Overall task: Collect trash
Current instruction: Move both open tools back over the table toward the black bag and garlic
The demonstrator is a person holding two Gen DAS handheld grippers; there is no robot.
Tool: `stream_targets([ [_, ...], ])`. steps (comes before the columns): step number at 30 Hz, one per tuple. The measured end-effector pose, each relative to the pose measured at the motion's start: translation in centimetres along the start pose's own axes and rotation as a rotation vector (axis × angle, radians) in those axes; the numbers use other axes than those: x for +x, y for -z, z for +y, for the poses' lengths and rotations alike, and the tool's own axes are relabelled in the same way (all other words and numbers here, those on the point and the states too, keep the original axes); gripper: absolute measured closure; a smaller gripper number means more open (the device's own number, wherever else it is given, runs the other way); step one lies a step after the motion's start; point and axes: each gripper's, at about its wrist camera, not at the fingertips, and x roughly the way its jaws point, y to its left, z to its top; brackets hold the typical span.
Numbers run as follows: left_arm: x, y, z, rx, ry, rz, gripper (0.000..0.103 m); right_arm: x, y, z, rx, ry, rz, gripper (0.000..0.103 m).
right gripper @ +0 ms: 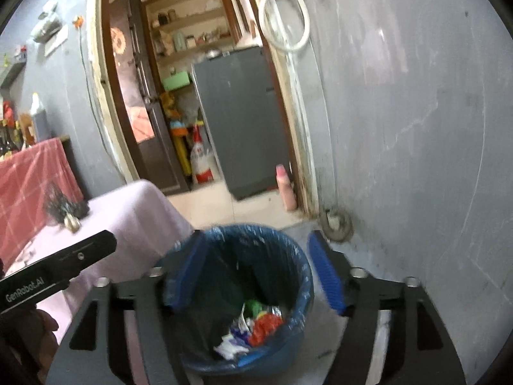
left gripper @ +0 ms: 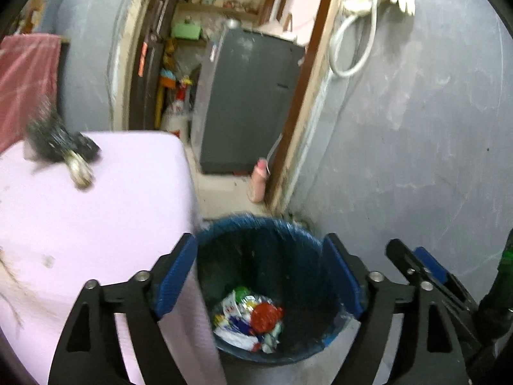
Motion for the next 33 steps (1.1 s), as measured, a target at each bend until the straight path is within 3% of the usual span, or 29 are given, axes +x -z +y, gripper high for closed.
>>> stream_targets([
  [4, -2.2, -1.1, 1.5, 0.009, -0.041, -0.064, 0.010, -0.9, -1.2, 1.4, -0.002, -0.025, -0.053, 0.015],
  [7, -3.5, -1.5, 2.9, 0.006, -0.068, -0.102, 0.006, -1.3, -1.9, 2.6, -0.006, -0.049, -0.091, 0.000],
  [20, -7.6, -1.9, 7.8, -0.005, -0.197, -0.201, 0.002, -2.5, -3.3, 8.0, -0.064, -0.138, -0.163, 0.000],
  [33, -10.6, -3.9, 19.7, -0.081, -0.372, -0.208, 0.002, -0.4, -4.4, 16.3, -0.099, -0.242, -0.140, 0.000],
])
